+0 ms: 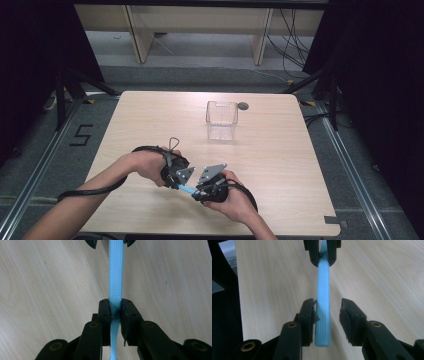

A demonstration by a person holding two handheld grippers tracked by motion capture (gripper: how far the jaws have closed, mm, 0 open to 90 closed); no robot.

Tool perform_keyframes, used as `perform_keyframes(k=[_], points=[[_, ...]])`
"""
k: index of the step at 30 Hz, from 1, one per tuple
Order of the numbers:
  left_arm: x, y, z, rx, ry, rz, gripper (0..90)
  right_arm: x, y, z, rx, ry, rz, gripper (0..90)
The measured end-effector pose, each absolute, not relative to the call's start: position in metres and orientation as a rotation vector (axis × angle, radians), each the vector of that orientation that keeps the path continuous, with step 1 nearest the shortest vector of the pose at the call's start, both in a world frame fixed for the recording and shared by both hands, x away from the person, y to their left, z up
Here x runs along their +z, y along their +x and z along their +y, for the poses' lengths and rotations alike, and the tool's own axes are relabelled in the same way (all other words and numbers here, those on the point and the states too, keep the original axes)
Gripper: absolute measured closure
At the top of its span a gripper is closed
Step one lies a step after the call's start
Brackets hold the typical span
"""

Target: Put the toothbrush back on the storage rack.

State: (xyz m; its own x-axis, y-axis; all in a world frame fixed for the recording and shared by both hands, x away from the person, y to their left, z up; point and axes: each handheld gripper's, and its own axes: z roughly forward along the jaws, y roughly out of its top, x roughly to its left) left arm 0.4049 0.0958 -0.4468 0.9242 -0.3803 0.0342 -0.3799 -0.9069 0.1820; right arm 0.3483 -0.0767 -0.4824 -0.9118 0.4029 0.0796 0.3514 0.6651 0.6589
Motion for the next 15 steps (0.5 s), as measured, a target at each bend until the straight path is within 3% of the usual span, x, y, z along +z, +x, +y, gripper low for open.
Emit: perform_keyframes(k=[15], points=[[-0.4443, 0.4028, 0.0912, 0.019, 2.902, -0.605, 78.3, -0.4865, 0.3488, -0.0746, 1.076, 0.614, 2.825, 74.0]])
